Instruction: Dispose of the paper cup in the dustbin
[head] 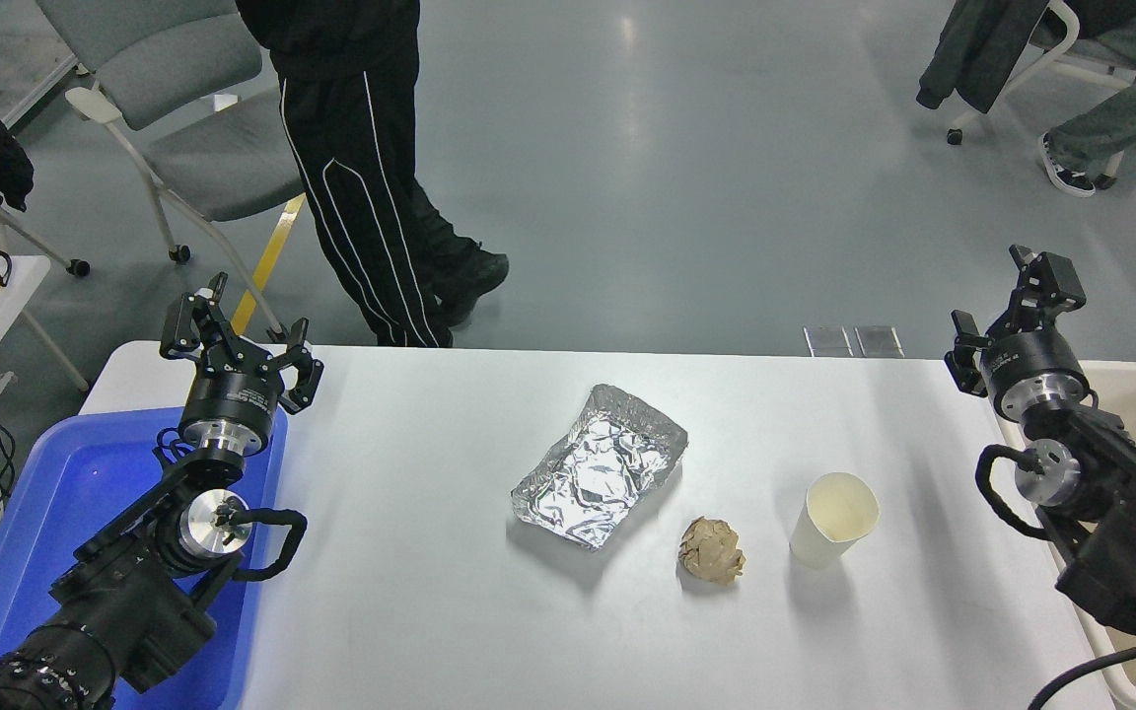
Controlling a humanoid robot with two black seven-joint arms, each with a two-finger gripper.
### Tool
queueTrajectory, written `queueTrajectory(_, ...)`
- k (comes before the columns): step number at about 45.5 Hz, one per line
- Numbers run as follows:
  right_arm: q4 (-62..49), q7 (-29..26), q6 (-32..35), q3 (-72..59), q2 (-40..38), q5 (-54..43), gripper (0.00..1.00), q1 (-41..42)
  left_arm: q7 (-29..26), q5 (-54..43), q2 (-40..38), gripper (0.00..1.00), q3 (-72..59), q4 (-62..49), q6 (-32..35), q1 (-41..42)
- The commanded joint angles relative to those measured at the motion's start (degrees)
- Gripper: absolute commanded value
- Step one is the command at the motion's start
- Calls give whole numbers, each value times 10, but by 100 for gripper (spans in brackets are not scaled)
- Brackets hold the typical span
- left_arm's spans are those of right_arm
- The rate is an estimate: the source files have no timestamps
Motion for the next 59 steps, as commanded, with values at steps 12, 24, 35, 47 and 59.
queueTrajectory(12, 1, 0, 0, -1, 5, 0, 99, 2, 0, 0, 0, 100, 0, 0, 0, 0)
queueTrajectory(24, 4, 0, 4, -2, 7, 0, 99, 5, 0, 0, 0, 100, 0, 0, 0, 0)
queueTrajectory(35, 1, -1, 2, -25, 29, 0, 99, 20, 0, 0, 0, 100, 0, 0, 0, 0)
queueTrajectory(47, 1, -1, 5, -25, 3, 0, 99, 32, 0, 0, 0, 100, 0, 0, 0, 0)
queueTrajectory(59, 1, -7, 8, -268, -76, 0, 99, 111, 0, 0, 0, 100, 0, 0, 0, 0)
